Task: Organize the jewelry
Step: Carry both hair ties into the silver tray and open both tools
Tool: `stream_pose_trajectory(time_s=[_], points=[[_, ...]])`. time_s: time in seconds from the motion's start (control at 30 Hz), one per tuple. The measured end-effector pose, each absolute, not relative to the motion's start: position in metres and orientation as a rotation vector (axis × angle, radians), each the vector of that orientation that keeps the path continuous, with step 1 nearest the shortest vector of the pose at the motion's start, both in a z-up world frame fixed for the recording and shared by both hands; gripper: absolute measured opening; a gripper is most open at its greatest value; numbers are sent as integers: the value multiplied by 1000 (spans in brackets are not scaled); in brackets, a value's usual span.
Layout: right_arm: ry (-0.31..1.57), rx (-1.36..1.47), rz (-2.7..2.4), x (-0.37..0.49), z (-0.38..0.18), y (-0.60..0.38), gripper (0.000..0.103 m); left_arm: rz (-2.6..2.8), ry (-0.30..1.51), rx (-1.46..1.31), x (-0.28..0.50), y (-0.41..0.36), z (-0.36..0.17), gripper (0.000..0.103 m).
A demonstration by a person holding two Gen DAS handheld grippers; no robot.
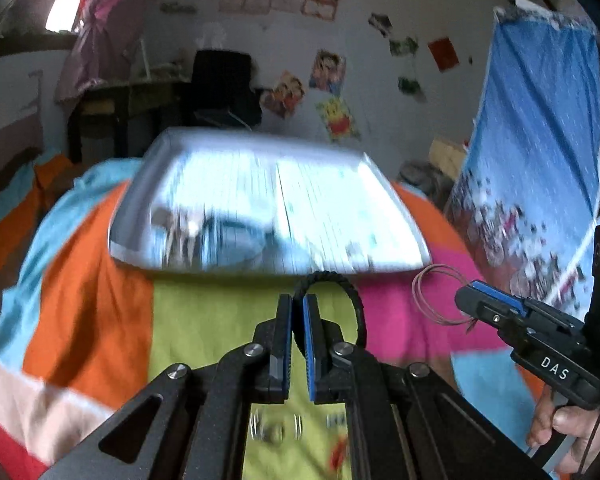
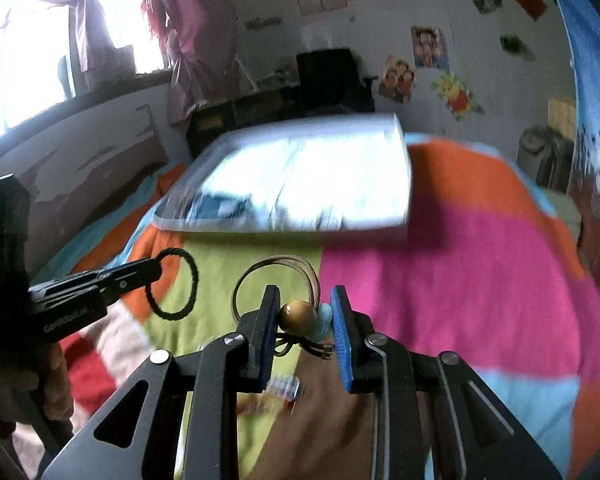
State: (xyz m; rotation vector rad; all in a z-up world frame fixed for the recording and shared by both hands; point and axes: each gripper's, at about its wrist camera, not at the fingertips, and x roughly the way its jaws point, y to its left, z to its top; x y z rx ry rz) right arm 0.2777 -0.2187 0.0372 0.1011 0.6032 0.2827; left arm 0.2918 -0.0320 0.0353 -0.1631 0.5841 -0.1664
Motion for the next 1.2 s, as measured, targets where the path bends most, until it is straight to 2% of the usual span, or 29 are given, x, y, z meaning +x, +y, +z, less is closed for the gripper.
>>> stream_pose_trajectory(time_s=[0.27, 0.57, 0.83, 0.87, 0.93, 1.0, 1.03, 1.1, 1.13, 1.17, 1.2], points=[[545, 93, 270, 369, 72, -208, 23, -110, 589, -170, 384, -33, 54, 6], [615, 125, 223, 412, 29, -209, 23, -92, 670, -150, 418, -41, 25, 6], [626, 98, 210, 420, 18, -211, 24, -72, 679, -158, 416, -44, 14, 6], [621, 91, 207, 420, 19, -211, 24, -68, 680, -156, 415, -43, 14, 7], [603, 85, 199, 417, 22, -212, 39, -54, 686, -155, 415, -44, 14, 9], [583, 70, 178, 414, 27, -212, 45, -43, 692, -162, 413, -43, 14, 16], [576, 69, 174, 412, 29, -213, 45, -37, 689, -167, 412, -42, 15, 24], [568, 67, 164, 407, 34, -216, 45, -24, 671, -172, 406, -41, 17, 44], [562, 67, 160, 404, 36, -218, 45, -15, 658, -176, 403, -40, 20, 64], [556, 65, 154, 400, 39, -220, 45, -2, 632, -184, 396, -38, 23, 74], [548, 63, 145, 396, 42, -221, 48, 0, 614, -193, 393, -37, 26, 75]])
